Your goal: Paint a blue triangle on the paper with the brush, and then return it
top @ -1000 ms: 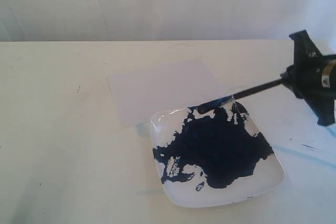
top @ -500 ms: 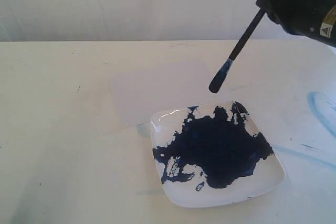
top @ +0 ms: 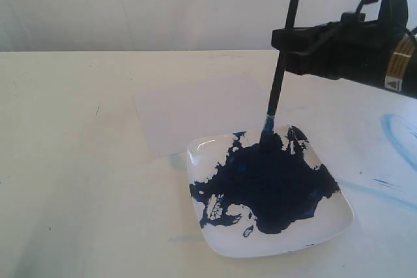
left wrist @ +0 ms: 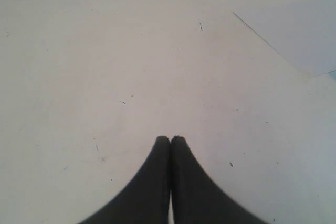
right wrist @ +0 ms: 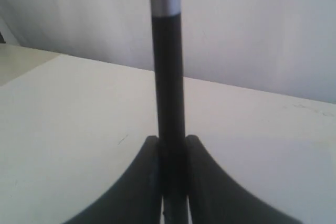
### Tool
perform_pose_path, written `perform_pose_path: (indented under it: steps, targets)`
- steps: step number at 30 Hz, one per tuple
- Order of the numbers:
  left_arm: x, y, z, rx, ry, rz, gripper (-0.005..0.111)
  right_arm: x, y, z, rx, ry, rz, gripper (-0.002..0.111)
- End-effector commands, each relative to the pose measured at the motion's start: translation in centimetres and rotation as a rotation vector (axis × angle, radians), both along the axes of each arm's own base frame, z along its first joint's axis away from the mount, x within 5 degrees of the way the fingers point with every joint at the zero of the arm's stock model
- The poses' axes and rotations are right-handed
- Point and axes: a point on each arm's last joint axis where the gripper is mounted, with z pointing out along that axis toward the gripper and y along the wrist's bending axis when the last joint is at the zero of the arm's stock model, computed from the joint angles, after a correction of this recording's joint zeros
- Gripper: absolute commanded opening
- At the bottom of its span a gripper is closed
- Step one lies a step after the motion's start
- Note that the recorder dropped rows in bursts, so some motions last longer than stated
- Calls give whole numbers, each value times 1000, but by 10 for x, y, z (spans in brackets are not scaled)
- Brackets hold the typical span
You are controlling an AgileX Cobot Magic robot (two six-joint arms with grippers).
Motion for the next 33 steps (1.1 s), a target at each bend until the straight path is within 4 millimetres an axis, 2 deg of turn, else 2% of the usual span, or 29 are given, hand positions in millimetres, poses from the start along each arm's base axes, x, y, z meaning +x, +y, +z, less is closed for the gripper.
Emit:
perform_pose_path:
  steps: [1, 7, 33]
  targets:
    - [0, 0, -1, -8, -4, -5, 0, -15, -10, -9, 81, -108, -61, 0]
    - [0, 0, -1, -8, -4, -5, 0, -41, -16, -17, 8, -162, -55, 0]
    - [0, 0, -1, -8, -4, -5, 0, -43, -17, -19, 40, -119, -58, 0]
